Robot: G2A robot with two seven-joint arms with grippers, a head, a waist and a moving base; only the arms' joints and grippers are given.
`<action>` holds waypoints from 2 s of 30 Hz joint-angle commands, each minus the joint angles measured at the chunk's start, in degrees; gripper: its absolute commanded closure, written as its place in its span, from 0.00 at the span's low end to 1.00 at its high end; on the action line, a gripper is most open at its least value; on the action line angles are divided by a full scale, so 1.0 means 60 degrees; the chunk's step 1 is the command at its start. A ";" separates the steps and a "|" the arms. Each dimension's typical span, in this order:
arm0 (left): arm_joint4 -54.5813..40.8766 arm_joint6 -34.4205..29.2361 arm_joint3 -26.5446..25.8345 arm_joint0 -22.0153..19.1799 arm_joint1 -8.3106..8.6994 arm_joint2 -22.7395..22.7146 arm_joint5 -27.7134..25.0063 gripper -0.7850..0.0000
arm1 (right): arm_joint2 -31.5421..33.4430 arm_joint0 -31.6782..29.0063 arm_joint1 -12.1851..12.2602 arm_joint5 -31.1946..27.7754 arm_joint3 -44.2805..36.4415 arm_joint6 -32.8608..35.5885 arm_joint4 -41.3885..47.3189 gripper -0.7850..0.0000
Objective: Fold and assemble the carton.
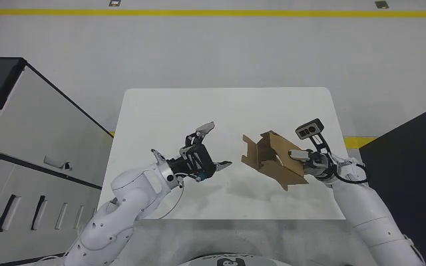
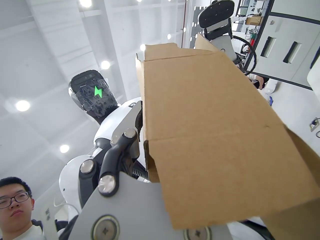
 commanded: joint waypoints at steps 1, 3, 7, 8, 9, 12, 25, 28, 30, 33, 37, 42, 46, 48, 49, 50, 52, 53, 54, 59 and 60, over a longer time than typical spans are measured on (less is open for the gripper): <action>-0.0009 -0.0005 0.0005 0.0004 -0.0002 0.0000 0.0027 0.00 | 0.0000 0.0000 0.0000 0.0000 0.0000 0.0000 0.0000 1.00; -0.0024 -0.0035 -0.0015 0.0018 -0.0009 0.0018 0.0096 0.20 | 0.0003 -0.0053 -0.0017 0.0021 -0.0206 -0.0253 -0.0119 1.00; -0.0117 -0.0037 -0.0028 -0.0020 -0.0013 0.0007 0.0032 1.00 | 0.0073 -0.0094 -0.0047 0.0126 0.0004 -0.0036 -0.0036 1.00; -0.0159 -0.0048 -0.0017 -0.0031 -0.0014 -0.0002 0.0004 1.00 | 0.0093 -0.0095 -0.0058 0.0143 0.0038 0.0000 0.0039 1.00; -0.0219 -0.0054 -0.0015 -0.0043 -0.0015 -0.0009 -0.0024 1.00 | 0.0099 -0.0095 -0.0067 0.0152 0.0028 0.0000 0.0077 1.00; -0.0292 -0.0046 -0.0016 -0.0102 -0.0015 -0.0026 -0.0136 1.00 | 0.0103 -0.0121 -0.0086 0.0091 -0.0004 0.0000 0.0174 1.00; -0.0485 -0.0150 0.0052 -0.0204 -0.0036 0.0204 -0.0467 1.00 | 0.0168 -0.0255 -0.0151 0.0093 -0.0250 -0.0193 0.0052 1.00; -0.0550 -0.0159 0.0047 -0.0271 -0.0051 0.0328 -0.0545 1.00 | 0.0185 -0.0251 -0.0180 0.0095 -0.0250 -0.0094 0.0008 1.00; -0.0588 -0.0146 0.0035 -0.0327 -0.0064 0.0417 -0.0583 1.00 | 0.0182 -0.0236 -0.0198 0.0104 -0.0255 -0.0067 -0.0086 1.00; -0.0612 -0.0126 0.0021 -0.0421 -0.0082 0.0549 -0.0632 1.00 | 0.0171 -0.0216 -0.0225 0.0125 -0.0260 -0.0016 -0.0201 1.00; -0.0635 -0.0049 0.0034 -0.0551 -0.0102 0.0704 -0.0735 1.00 | 0.0156 -0.0193 -0.0261 0.0164 -0.0245 0.0000 -0.0318 1.00; -0.0609 0.0010 0.0074 -0.0707 -0.0127 0.0887 -0.0817 1.00 | 0.0127 -0.0152 -0.0307 0.0171 -0.0188 -0.0025 -0.0500 1.00; -0.0629 0.0024 0.0099 -0.0810 -0.0140 0.0971 -0.0884 1.00 | 0.0096 -0.0124 -0.0345 0.0180 -0.0152 -0.0085 -0.0627 1.00; -0.0637 0.0029 0.0122 -0.0850 -0.0146 0.1005 -0.0903 1.00 | 0.0086 -0.0106 -0.0362 0.0181 -0.0130 -0.0106 -0.0690 1.00; -0.0645 0.0031 0.0130 -0.0870 -0.0149 0.1023 -0.0919 1.00 | 0.0079 -0.0097 -0.0371 0.0184 -0.0124 -0.0107 -0.0714 1.00; -0.0649 0.0028 0.0140 -0.0890 -0.0152 0.1038 -0.0921 1.00 | 0.0072 -0.0090 -0.0380 0.0207 -0.0113 -0.0110 -0.0733 1.00; -0.0655 0.0042 0.0155 -0.0930 -0.0158 0.1082 -0.0956 1.00 | 0.0070 -0.0074 -0.0395 0.0217 -0.0095 -0.0120 -0.0772 1.00; -0.0656 0.0047 0.0162 -0.0953 -0.0161 0.1106 -0.0971 1.00 | 0.0070 -0.0066 -0.0403 0.0219 -0.0083 -0.0123 -0.0794 1.00; -0.0656 0.0046 0.0168 -0.0972 -0.0165 0.1128 -0.0970 1.00 | 0.0069 -0.0059 -0.0411 0.0221 -0.0072 -0.0126 -0.0817 1.00; -0.0631 0.0063 0.0207 -0.1086 -0.0186 0.1273 -0.1026 1.00 | 0.0053 -0.0026 -0.0449 0.0253 -0.0048 -0.0103 -0.0903 1.00; -0.0626 0.0077 0.0219 -0.1109 -0.0190 0.1304 -0.1040 1.00 | 0.0052 -0.0019 -0.0455 0.0261 -0.0039 -0.0097 -0.0931 1.00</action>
